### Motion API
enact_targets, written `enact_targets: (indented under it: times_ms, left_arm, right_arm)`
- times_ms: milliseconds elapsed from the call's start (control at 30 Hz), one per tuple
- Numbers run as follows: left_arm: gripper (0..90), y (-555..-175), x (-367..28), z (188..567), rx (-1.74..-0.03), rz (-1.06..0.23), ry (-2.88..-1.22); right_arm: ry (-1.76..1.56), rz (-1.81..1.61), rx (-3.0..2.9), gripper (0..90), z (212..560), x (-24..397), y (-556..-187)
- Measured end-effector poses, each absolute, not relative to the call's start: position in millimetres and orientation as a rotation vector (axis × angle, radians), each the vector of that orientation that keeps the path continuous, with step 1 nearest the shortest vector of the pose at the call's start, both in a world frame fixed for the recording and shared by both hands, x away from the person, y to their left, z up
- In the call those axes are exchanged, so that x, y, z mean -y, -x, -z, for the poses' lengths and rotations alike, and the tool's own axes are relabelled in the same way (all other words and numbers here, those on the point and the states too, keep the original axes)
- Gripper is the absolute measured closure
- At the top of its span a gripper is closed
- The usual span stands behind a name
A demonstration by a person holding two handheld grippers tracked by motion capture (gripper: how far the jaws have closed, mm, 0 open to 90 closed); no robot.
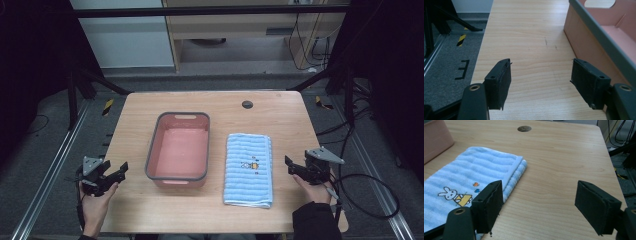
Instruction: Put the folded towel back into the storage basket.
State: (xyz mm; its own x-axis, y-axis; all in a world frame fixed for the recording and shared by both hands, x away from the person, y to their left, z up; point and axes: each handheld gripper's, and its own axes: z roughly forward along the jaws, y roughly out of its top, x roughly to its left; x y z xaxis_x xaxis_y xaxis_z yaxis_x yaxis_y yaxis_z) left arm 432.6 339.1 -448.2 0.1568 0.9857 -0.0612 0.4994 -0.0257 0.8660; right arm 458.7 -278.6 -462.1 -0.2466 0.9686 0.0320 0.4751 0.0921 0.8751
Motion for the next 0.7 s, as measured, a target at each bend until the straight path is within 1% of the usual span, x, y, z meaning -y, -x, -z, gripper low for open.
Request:
enact_targets:
  times_ms: [167, 533, 700]
  left_arm:
    - [31.5, -425.4, -329.8, 435.5, -1.396, -0.799, -1.619]
    - [31.9, -420.7, -314.8, 426.4, -1.338, -0.763, -1.623]
    - [31.9, -418.9, -306.9, 420.1, -1.3, -0.769, -1.631]
  right_arm:
    - [-1.4, -1.117, -1.783, 22.1, 457.1, 277.0, -456.6]
    - [-1.361, -1.151, -1.799, 21.8, 450.7, 270.1, -455.5]
    - [-1.342, -1.163, -1.808, 22.3, 447.5, 267.1, -455.8]
